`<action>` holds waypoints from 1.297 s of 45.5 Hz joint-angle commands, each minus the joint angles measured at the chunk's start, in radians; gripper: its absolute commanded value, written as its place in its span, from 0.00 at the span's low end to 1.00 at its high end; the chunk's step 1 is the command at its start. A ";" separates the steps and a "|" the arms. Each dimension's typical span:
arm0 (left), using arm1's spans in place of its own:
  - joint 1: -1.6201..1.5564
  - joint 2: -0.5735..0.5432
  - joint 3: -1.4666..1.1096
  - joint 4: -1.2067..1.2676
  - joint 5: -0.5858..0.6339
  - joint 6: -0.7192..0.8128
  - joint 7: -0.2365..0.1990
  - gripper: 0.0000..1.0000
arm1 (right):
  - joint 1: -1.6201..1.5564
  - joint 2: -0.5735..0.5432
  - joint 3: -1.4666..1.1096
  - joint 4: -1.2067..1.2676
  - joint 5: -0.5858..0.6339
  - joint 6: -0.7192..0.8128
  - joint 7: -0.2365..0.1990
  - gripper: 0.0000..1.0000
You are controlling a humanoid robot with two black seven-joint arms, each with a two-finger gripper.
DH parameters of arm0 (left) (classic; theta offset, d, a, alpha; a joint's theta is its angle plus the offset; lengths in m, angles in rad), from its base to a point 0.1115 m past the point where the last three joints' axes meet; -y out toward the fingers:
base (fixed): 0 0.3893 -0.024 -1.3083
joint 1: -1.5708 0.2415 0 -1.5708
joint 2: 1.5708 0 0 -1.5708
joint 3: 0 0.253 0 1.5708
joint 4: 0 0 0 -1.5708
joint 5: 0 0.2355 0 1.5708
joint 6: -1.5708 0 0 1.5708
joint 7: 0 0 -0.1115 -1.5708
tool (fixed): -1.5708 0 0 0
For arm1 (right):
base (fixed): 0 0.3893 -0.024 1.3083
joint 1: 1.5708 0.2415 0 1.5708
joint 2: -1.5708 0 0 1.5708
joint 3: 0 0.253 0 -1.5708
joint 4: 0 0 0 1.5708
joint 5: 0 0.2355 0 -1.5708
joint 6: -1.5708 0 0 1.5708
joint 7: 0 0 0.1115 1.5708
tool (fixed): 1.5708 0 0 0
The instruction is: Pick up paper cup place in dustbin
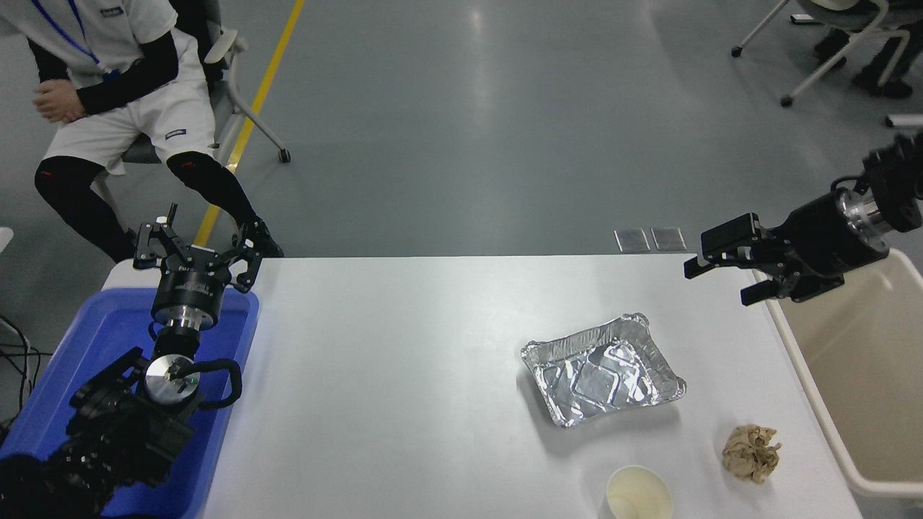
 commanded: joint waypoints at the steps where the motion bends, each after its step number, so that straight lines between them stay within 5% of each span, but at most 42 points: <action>1: 0.000 0.001 0.000 0.001 -0.001 0.000 0.000 0.99 | 0.149 0.088 -0.052 0.010 -0.115 0.012 -0.004 1.00; 32: 0.000 0.001 0.000 0.000 0.000 -0.002 0.000 0.99 | 0.230 0.102 -0.077 0.028 -0.159 0.012 -0.004 1.00; 59: 0.000 0.001 0.000 0.000 0.000 -0.002 0.000 0.99 | -0.105 0.103 0.037 -0.016 -0.164 0.012 -0.024 1.00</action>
